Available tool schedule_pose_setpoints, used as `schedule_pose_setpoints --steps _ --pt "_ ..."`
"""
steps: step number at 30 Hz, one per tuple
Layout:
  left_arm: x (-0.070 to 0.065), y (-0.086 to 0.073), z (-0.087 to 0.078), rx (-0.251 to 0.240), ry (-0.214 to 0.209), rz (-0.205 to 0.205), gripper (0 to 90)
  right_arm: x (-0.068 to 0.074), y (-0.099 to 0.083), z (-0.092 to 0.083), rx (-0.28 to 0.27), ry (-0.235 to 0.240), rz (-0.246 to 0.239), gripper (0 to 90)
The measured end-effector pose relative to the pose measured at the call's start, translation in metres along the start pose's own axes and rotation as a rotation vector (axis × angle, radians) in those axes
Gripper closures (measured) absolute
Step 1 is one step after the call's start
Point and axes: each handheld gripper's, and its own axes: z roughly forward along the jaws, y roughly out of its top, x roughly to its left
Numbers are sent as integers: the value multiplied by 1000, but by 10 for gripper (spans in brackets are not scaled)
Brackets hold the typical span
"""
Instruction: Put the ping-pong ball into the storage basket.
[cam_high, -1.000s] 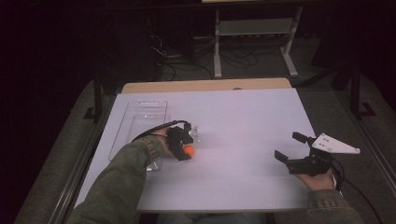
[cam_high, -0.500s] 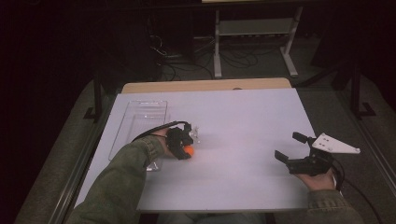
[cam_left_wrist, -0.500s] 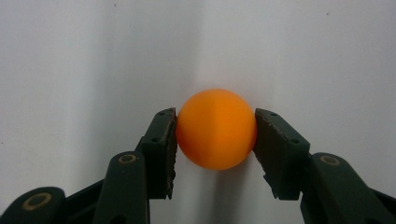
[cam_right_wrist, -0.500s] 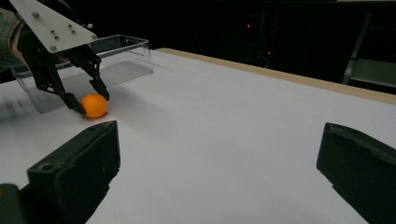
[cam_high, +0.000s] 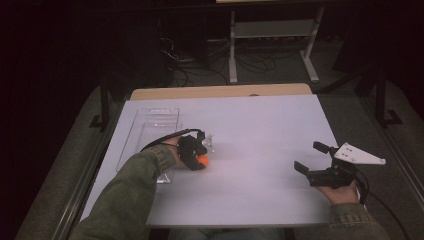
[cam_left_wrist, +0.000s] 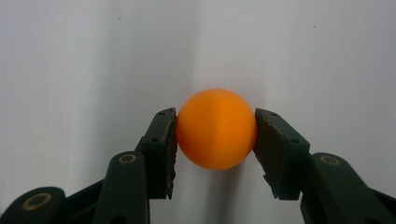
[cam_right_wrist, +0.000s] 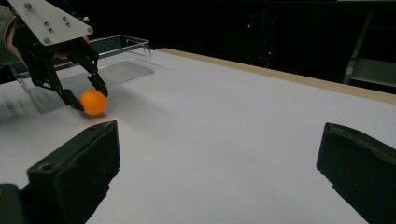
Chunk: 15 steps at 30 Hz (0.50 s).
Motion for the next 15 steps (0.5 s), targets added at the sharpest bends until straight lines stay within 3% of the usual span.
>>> schedule_pose_setpoints --steps 15 --pt "-1 -4 -17 -14 14 -7 506 1 0 1 2 2 0 0"
